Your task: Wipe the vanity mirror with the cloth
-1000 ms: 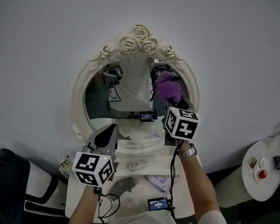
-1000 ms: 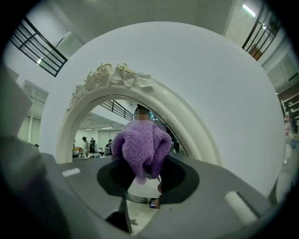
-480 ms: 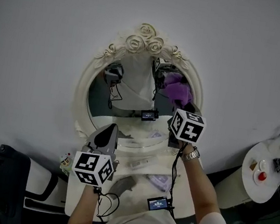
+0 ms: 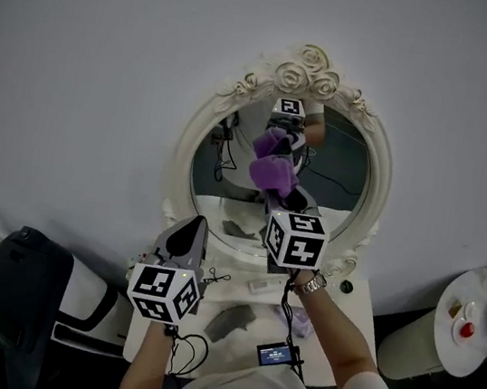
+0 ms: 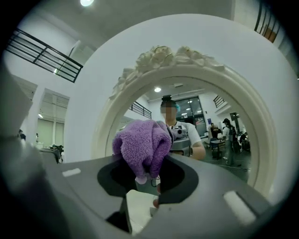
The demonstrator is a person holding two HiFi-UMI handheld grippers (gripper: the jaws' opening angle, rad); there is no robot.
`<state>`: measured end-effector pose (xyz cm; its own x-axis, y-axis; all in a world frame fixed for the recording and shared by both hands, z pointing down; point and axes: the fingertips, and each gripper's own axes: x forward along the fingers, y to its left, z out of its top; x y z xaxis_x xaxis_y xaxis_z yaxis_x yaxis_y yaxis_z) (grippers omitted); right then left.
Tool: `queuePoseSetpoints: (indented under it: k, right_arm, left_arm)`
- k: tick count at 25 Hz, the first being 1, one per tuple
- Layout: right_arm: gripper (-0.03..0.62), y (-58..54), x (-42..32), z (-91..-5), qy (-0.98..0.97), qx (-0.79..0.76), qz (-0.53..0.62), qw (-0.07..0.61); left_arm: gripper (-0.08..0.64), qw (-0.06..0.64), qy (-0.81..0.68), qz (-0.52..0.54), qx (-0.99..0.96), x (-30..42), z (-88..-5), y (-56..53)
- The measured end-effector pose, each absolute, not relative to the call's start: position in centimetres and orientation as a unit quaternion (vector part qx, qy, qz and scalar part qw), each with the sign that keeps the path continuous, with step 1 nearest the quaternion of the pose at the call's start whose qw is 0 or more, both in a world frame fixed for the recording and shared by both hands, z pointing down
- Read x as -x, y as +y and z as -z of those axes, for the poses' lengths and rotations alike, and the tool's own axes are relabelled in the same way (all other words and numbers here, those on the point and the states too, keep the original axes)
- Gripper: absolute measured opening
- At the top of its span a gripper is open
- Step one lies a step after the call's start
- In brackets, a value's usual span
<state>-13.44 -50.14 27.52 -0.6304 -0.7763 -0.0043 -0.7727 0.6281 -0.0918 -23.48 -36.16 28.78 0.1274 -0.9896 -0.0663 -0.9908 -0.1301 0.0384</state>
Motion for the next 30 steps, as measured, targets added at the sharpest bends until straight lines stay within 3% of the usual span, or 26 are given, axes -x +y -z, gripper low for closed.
queuePoseSetpoints:
  k: [7,16,22,30]
  right_arm:
    - [0.120,-48.0,22.4,-30.3,0.929,0.366,0.047,-0.015]
    - [0.120,-47.5,27.5,-31.7,0.933,0.356,0.053,-0.029]
    - [0.120,-48.6,25.5,-31.8,0.922,0.384,0.051,-0.020]
    - [0.120,-51.4,16.4,-31.1,0.891,0.453,0.043,-0.002]
  left_arm:
    - [0.001,0.010,0.712,-0.044,0.700,29.1,-28.6,-32.4]
    - [0.001,0.013,0.749,-0.039,0.662,33.2,-28.5,-28.9]
    - [0.000,0.009,0.733,-0.032,0.679,32.3,-28.8,-30.2]
    - [0.002,0.006,0.676,-0.030,0.736,26.5,-28.9,-34.7]
